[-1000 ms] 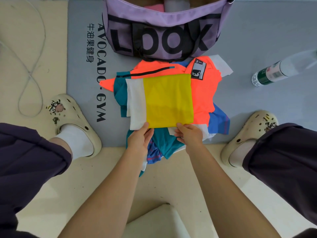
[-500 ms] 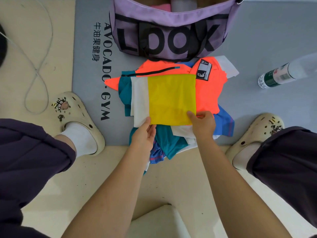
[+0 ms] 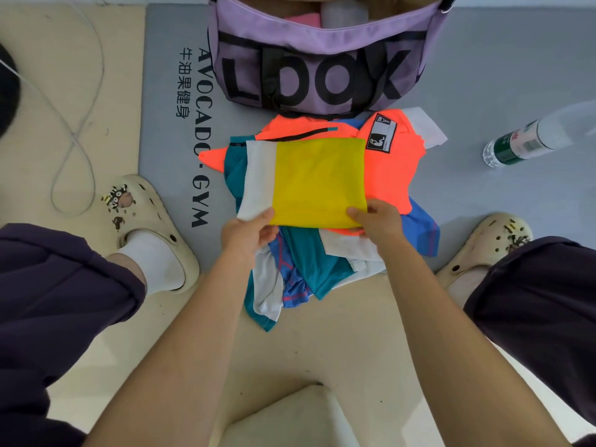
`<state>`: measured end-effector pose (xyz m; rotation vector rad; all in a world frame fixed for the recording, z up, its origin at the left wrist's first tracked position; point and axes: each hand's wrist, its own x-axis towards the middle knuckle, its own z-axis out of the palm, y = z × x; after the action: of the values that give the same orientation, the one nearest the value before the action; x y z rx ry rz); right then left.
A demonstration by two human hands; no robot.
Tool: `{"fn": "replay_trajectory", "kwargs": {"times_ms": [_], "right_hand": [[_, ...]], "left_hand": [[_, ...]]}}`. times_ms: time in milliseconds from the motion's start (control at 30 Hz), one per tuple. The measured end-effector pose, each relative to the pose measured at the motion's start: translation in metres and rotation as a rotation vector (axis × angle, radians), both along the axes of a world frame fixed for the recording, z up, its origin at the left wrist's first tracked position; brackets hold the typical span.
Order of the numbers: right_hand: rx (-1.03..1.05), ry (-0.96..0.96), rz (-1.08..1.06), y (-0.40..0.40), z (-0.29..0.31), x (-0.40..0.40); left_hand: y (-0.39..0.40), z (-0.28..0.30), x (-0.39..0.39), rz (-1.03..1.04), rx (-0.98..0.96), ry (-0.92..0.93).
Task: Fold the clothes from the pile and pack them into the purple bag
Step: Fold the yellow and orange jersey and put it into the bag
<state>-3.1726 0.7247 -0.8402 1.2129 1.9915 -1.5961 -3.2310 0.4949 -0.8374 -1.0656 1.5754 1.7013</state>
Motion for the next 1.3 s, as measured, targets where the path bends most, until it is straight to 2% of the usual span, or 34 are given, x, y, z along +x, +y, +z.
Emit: {"fn": "replay_trajectory", "kwargs": {"times_ms": [200,333,400,467,533,600,700,800,900,1000,1067,1133,1300], "right_hand": [[-0.007,-0.123,0.124,0.002,-0.004,0.002],[-0.087,-0.139,0.103,0.0,0.001,-0.004],[-0.125,-0.072,0.038,-0.001,0.003,-0.005],[-0.189,0.057,-0.056,-0.002,0.004,-0.005],[-0.235,0.119,-0.105,-0.003,0.002,-0.001],[-0.17,0.057,-0.038,-0.004,-0.003,0.004],[-0.021,-0.083,0.104,-0.005,-0.01,0.009],[0.164,-0.095,0.185,-0.006,-0.01,0.005],[0.233,-0.133,0.288,-0.002,-0.008,-0.001],[0.313,-0.235,0.391,0.004,-0.006,-0.007],[0.383,-0.133,0.272,0.004,-0.006,-0.014],[0.356,-0.029,0.149,0.0,-0.006,-0.022],[0.229,-0.026,-0.018,-0.01,-0.012,-0.038]], "left_hand": [[-0.011,-0.012,0.007,-0.138,-0.09,-0.073],[-0.011,0.003,-0.015,-0.375,-0.144,-0.075],[-0.01,0.009,-0.027,-0.355,-0.153,0.034],[-0.01,0.013,-0.036,-0.261,-0.097,0.212],[-0.013,0.012,-0.036,-0.186,-0.063,0.31],[-0.019,0.0,-0.025,-0.175,-0.136,0.284],[-0.022,-0.023,-0.001,-0.231,-0.24,0.101],[-0.02,-0.036,0.008,-0.286,-0.245,-0.011],[-0.023,-0.036,-0.001,-0.344,-0.272,-0.039],[-0.026,-0.031,-0.018,-0.381,-0.548,0.085],[-0.021,-0.027,-0.031,-0.347,-0.604,0.261],[-0.009,-0.025,-0.045,-0.433,-0.523,0.33],[0.001,-0.032,-0.063,-0.547,-0.541,0.165]]}}
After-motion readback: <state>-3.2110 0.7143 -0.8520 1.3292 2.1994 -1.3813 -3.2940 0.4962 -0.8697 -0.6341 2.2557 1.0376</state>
